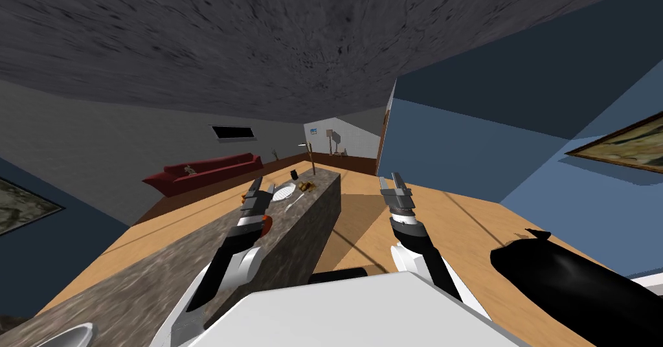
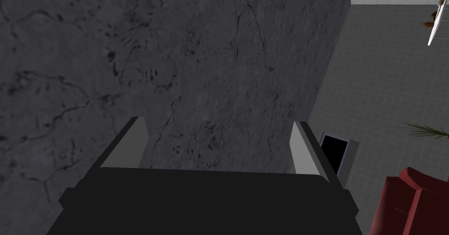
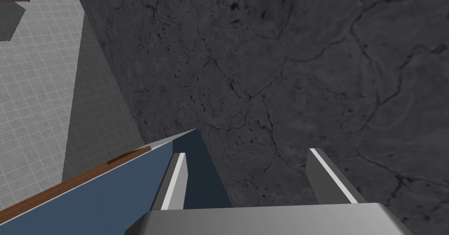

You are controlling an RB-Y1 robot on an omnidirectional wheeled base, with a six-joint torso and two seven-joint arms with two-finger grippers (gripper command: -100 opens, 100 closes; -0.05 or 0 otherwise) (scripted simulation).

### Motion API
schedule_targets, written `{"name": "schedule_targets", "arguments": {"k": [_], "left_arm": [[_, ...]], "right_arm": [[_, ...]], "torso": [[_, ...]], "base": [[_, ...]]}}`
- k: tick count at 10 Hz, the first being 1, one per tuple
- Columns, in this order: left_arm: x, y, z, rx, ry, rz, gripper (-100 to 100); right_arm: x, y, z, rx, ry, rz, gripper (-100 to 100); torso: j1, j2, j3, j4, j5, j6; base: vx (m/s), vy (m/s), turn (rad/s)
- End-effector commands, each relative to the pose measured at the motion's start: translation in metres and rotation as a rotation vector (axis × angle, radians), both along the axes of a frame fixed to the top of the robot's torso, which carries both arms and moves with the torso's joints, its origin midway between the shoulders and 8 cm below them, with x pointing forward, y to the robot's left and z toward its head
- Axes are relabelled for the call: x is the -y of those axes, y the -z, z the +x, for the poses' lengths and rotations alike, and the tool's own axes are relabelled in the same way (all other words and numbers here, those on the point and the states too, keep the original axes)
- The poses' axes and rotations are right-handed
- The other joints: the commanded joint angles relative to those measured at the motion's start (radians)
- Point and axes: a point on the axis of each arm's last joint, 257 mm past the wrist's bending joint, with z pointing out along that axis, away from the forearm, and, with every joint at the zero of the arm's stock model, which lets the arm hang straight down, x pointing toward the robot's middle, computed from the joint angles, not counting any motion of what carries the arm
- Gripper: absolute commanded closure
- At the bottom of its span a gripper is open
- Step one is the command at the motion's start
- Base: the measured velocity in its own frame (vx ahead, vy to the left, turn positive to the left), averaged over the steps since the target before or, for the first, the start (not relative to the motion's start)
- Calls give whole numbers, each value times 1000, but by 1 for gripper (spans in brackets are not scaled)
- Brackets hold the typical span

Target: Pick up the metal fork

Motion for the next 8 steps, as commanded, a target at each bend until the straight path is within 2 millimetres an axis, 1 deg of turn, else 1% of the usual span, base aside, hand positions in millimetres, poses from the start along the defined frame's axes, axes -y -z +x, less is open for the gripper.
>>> {"name": "schedule_targets", "arguments": {"k": [1, 2, 4, 5, 6, 7, 8], "left_arm": [[-7, 4, 7, -32, -12, -5, -100], [-19, 2, 11, -42, -28, -8, -100], [-21, 8, 15, -72, -33, -14, -100], [-34, 8, 20, -92, -51, -22, -100], [-35, 14, 23, -116, -55, -27, -100], [-48, 11, 26, -124, -72, -35, -100], [-50, 17, 29, -150, -75, -40, -100]], "right_arm": [[0, 0, 0, 0, 0, 0, 0], [0, 0, 0, 0, 0, 0, 0], [0, 0, 0, 0, 0, 0, 0], [0, 0, 0, 0, 0, 0, 0], [0, 0, 0, 0, 0, 0, 0], [0, 0, 0, 0, 0, 0, 0], [0, 0, 0, 0, 0, 0, 0]], "torso": [[0, 0, 0, 0, 0, 0], [0, 0, 0, 0, 0, 0], [0, 1, 0, 0, 0, 0], [2, 1, 1, 0, 0, 0], [1, 0, 0, 0, 0, 0], [1, 0, 0, 0, 0, 0], [0, 0, 0, 0, 0, 0]], "base": [[17, -46, -38], [17, -63, -62], [13, -34, -25], [26, -34, -85], [21, -40, -39], [36, -56, -88], [36, -54, -35]]}}
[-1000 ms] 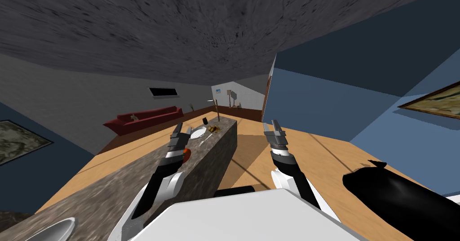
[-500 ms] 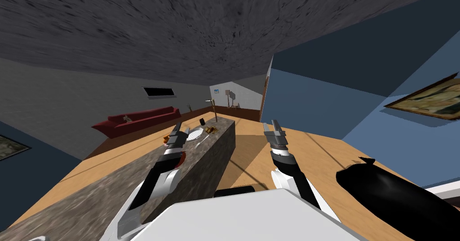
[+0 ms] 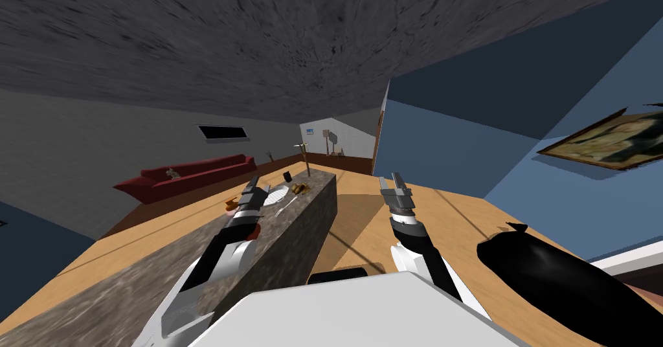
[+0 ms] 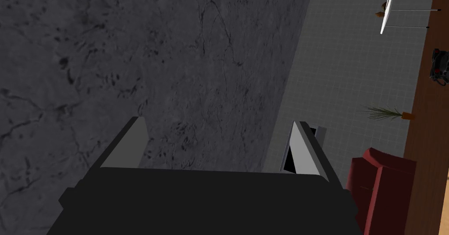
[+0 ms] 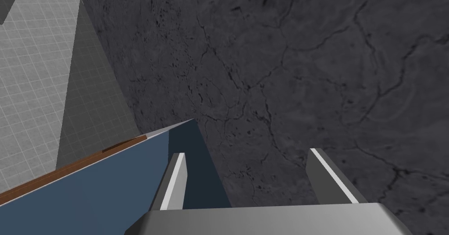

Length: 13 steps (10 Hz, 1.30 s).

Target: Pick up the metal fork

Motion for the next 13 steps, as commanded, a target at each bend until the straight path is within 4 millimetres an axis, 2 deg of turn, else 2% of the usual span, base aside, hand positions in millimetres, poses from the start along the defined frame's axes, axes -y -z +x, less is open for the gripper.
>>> {"name": "schedule_targets", "arguments": {"k": [1, 2, 3, 4, 6, 7, 9, 10, 12, 13], "left_arm": [[-2, 6, 4, -29, -6, -7, -100], [-16, 5, 7, -45, -24, -20, -100], [-17, 12, 10, -72, -28, -26, -100], [-30, 9, 12, -80, -44, -39, -100], [-32, 21, 16, -127, -50, -50, -100], [-45, 18, 17, -134, -65, -64, -100], [-47, 30, 21, -180, -70, -75, -100], [-59, 28, 22, -191, -84, -92, -100], [-61, 40, 24, -235, -88, -103, -100], [-72, 38, 25, -244, -101, -121, -100]], "right_arm": [[0, 0, 0, 0, 0, 0, 0], [0, 0, 0, 0, 0, 0, 0], [0, 0, 0, 0, 0, 0, 0], [0, 0, 0, 0, 0, 0, 0], [0, 0, 0, 0, 0, 0, 0], [0, 0, 0, 0, 0, 0, 0], [0, 0, 0, 0, 0, 0, 0], [0, 0, 0, 0, 0, 0, 0], [0, 0, 0, 0, 0, 0, 0], [0, 0, 0, 0, 0, 0, 0]], "torso": [[0, 0, 0, 0, 0, 0], [1, 1, 1, 0, 0, 0], [1, 1, 1, 0, 0, 0], [1, 1, 1, 0, 0, 0], [0, 0, 0, 0, 0, 0], [2, 1, 1, 0, 0, 0], [1, 0, 0, 0, 0, 0], [2, 1, 1, 0, 0, 0], [1, 0, 0, 0, 0, 0], [2, 1, 1, 0, 0, 0]], "base": [[12, -26, 15], [20, -43, -66], [23, -41, -54], [35, -56, -89], [25, -37, -12], [29, -38, -60], [24, -32, -26], [39, -44, -62], [28, -29, -21], [30, -35, -54]]}}
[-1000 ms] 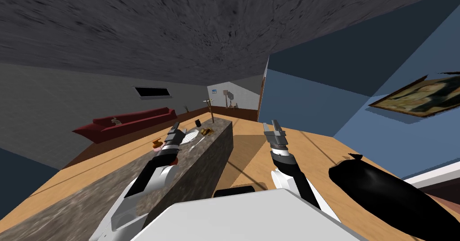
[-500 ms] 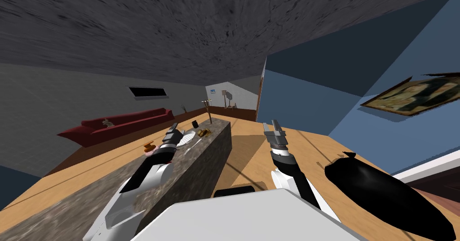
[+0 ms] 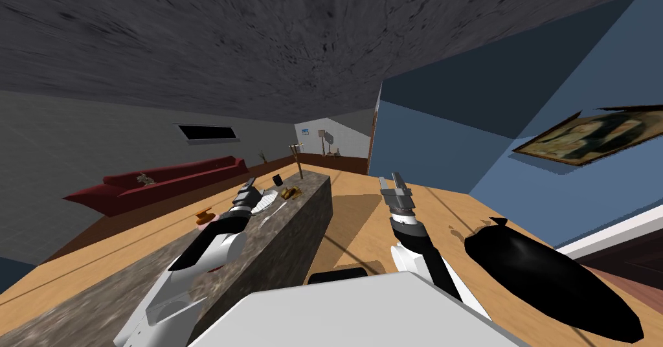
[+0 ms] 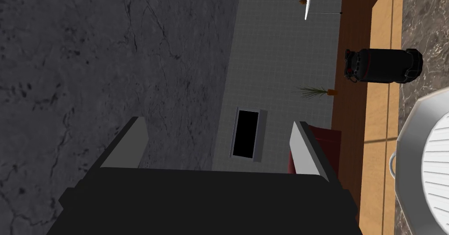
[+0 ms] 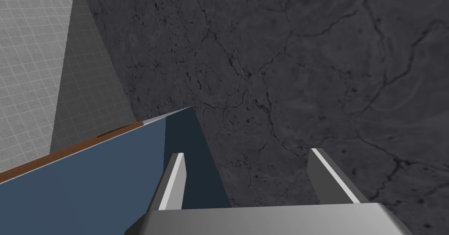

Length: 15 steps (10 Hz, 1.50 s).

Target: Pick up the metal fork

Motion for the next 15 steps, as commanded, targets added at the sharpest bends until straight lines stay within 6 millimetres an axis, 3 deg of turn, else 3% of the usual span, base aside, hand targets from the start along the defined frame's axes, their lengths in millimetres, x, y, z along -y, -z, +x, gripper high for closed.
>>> {"name": "schedule_targets", "arguments": {"k": [1, 15], "left_arm": [[-7, 8, 2, -38, -9, -18, -100], [-56, 75, 0, -333, -72, -187, -100]], "right_arm": [[0, 0, 0, 0, 0, 0, 0], [0, 0, 0, 0, 0, 0, 0]], "torso": [[0, 0, 0, 0, 0, 0], [1, 0, 0, 0, 0, 0]], "base": [[35, -34, -40], [35, -24, -20]]}}
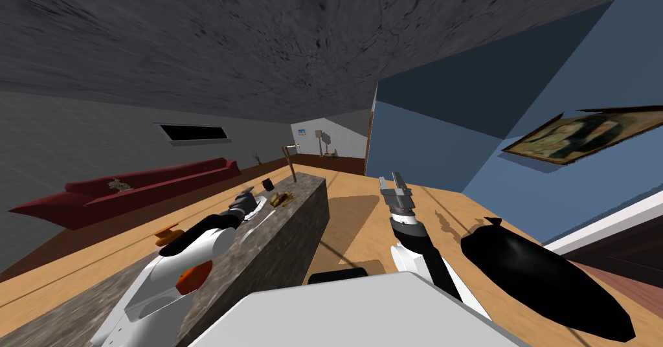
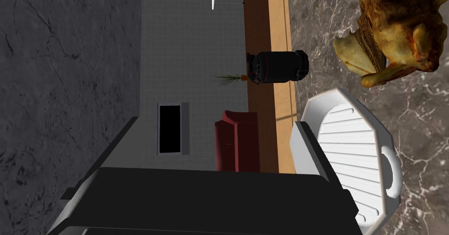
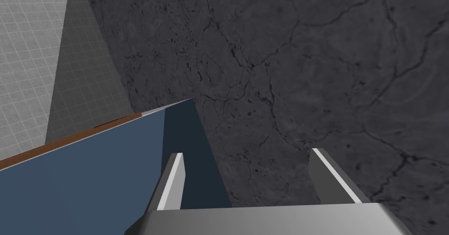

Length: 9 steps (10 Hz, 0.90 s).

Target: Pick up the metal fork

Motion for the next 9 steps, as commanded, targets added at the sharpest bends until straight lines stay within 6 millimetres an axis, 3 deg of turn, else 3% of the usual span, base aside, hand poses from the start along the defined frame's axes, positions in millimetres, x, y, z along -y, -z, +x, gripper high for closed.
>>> {"name": "schedule_targets", "arguments": {"k": [1, 9], "left_arm": [[-3, 9, -2, -40, -5, -21, -100], [-18, 59, -20, -237, -35, -130, -100]], "right_arm": [[0, 0, 0, 0, 0, 0, 0], [0, 0, 0, 0, 0, 0, 0]], "torso": [[0, 0, 0, 0, 0, 0], [1, 1, 0, 0, 0, 0]], "base": [[50, -25, -10], [39, -9, -1]]}}
